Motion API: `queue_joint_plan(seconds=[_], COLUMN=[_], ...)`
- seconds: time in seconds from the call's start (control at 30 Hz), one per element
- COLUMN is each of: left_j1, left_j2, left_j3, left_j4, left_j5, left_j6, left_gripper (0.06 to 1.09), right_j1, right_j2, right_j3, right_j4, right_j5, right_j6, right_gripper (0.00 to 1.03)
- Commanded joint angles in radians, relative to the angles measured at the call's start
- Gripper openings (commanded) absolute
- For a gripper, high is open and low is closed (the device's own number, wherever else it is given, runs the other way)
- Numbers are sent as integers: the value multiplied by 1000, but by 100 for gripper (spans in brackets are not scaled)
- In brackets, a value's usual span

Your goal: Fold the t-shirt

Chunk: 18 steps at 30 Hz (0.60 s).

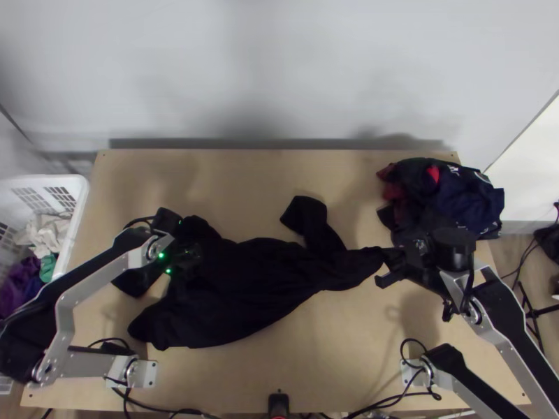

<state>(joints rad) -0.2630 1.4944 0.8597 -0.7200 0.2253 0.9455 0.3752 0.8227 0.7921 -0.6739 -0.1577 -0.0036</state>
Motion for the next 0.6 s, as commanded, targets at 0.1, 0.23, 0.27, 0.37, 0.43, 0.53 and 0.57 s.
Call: queue_joint_plan(seconds=[0.1,0.23,0.27,0.37,0.43,0.53,0.57], left_j1=[110,228,246,321,381,413,424], left_j2=[-210,-361,-384,-424,-433,-493,-528], left_j3=[44,154,185,309,404,573,636], left_j4=[19,50,50,97,149,185,183], left_j5=[20,71,75,82,95,95,95], left_j6=[-62,-174,-192,-290,-378,-527,-568], left_gripper=[10,10,10,10,10,10,10], right_j1=[-79,-157,-156,-157,-157,-160,-163], right_j2=[4,6,24,67,85,78,64], right_j3=[39,87,108,159,211,326,374], right_j4=[62,168,181,258,321,384,384], right_j5=[14,43,50,107,178,251,259], right_j6=[44,113,117,123,137,180,186], right_gripper=[3,3,3,3,3,3,3])
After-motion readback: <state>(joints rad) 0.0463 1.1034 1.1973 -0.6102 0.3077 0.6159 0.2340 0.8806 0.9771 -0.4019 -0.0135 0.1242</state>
